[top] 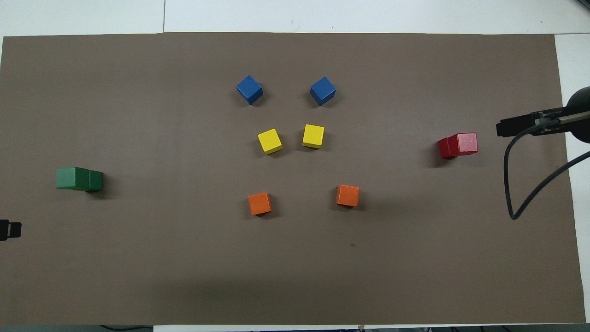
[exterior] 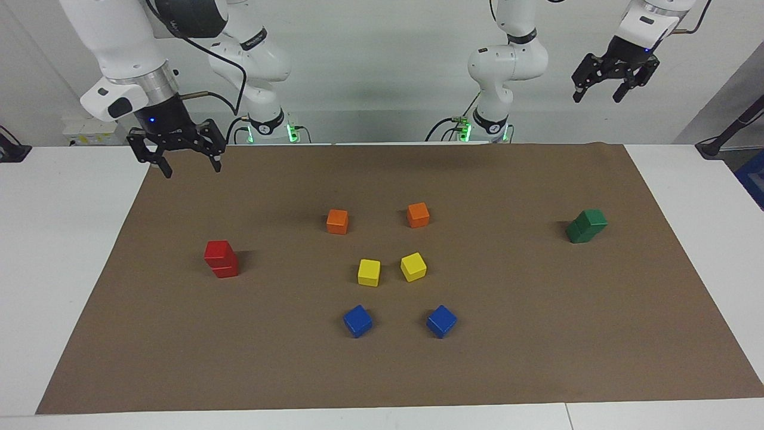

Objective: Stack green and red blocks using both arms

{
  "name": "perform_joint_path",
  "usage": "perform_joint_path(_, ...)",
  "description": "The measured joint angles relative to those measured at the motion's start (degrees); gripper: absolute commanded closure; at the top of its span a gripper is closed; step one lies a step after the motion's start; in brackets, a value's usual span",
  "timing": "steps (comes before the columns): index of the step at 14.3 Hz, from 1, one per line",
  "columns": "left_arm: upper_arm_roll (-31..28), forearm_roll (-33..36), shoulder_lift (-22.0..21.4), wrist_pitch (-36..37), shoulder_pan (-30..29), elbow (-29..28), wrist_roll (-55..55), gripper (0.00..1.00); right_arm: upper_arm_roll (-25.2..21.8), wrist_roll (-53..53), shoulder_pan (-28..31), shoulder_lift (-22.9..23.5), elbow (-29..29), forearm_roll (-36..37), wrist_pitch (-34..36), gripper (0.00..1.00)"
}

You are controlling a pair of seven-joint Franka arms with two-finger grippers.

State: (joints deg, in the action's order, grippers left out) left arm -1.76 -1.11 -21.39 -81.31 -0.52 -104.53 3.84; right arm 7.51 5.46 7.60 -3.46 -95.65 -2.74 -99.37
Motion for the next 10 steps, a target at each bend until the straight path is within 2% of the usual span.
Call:
perform_joint_path(3,-0.5,0.0,0.0,0.0,0.0,0.0,0.0,0.00,-6.2,0.3,-4.3,0.0,-0.1,0.0,0.1,0.00)
perform_joint_path(5,-0.7,0.0,0.0,0.0,-0.2,0.0,0.0,0.00,-8.6,0.3,-6.4,0.0,-0.4,0.0,0.4,0.00)
perform_joint_path(10,-0.5,1.8,0.0,-0.1,-1.5,0.0,0.5,0.00,-9.1,0.3,-6.9,0.0,-0.5,0.1,3.1,0.00)
